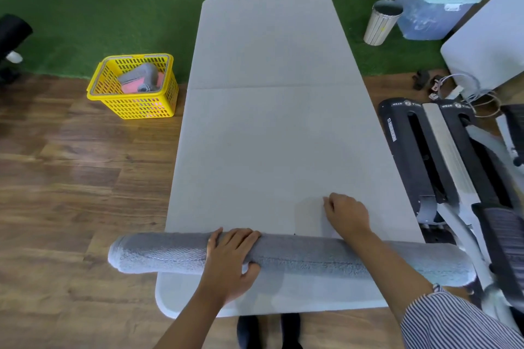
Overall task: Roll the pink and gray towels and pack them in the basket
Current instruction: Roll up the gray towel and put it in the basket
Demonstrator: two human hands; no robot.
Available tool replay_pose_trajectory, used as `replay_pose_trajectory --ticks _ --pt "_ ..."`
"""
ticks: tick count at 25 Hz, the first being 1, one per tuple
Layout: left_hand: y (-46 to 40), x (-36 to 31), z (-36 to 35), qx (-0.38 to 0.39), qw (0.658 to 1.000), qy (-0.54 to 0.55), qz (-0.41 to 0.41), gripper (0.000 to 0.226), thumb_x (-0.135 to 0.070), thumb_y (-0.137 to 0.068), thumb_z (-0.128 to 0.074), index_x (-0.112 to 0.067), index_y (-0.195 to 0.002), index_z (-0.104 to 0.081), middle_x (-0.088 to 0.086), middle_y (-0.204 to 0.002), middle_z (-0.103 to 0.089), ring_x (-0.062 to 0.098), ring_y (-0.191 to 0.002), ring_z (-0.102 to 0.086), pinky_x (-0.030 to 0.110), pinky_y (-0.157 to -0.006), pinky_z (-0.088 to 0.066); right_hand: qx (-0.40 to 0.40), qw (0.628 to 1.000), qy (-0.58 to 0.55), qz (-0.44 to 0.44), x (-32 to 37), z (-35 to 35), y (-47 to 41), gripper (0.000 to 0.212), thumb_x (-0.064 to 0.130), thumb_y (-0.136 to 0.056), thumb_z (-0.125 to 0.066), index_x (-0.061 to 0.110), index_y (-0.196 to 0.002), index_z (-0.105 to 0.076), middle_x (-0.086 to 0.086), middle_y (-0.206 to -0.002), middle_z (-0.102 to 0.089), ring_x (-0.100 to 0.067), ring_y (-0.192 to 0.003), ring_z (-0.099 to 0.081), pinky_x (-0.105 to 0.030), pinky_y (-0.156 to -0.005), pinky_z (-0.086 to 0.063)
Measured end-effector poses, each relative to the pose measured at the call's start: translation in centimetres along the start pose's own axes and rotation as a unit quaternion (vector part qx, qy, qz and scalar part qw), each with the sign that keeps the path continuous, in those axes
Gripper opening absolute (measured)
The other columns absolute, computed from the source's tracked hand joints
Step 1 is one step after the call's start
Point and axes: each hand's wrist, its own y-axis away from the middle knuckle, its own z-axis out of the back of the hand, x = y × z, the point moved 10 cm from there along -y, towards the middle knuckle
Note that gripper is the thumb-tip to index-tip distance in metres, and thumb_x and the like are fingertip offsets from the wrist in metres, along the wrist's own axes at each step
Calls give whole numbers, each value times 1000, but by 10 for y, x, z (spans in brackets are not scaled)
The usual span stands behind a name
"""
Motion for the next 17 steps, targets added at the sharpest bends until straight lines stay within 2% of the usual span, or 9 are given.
replay_pose_trajectory --ticks 2,4,6,8,11,17 --pt "0 0 0 -1 1000 -3 2 46 -40 -73 -53 -34 -119 -56 -20 -117 -57 2 -111 -50 42 -108 -23 -13 999 -51 8 -8 1 0 30 26 -97 -38 13 -70 -39 -2 -65 -45 -25 -61 -44 -30 -59 -30" --pt "1 0 -2 1 1000 -3 3 47 -40 -73 -53 -33 -119 -57 -20 -117 -58 2 -111 -51 42 -108 -24 50 987 -126 82 4 -15 4 20 19 -93 -47 15 -74 -43 1 -67 -45 -21 -62 -45 -32 -59 -36" --pt "1 0 -3 2 1000 -1 3 47 -40 -73 -53 -33 -119 -58 -20 -116 -58 3 -110 -51 42 -108 -24 113 967 -177 147 18 -27 11 11 14 -85 -59 20 -82 -50 0 -76 -51 -17 -69 -49 -33 -66 -43" --pt "1 0 -3 4 1000 0 5 47 -40 -73 -53 -32 -119 -59 -20 -115 -59 3 -110 -52 42 -108 -25 136 961 -174 167 24 -33 13 12 15 -80 -67 21 -84 -58 0 -82 -54 -15 -75 -53 -30 -73 -46" --pt "0 -1 -2 5 1000 0 7 47 -40 -73 -53 -32 -118 -59 -20 -115 -59 3 -110 -52 42 -107 -26 146 955 -180 186 37 -38 14 8 19 -76 -72 21 -82 -67 2 -84 -56 -11 -77 -56 -28 -75 -48" --pt "1 0 -2 10 1000 0 11 47 -39 -72 -54 -33 -118 -59 -20 -116 -58 2 -110 -51 42 -108 -26 163 943 -165 238 60 -44 16 6 25 -76 -72 27 -81 -70 5 -86 -56 -7 -76 -56 -27 -76 -46"
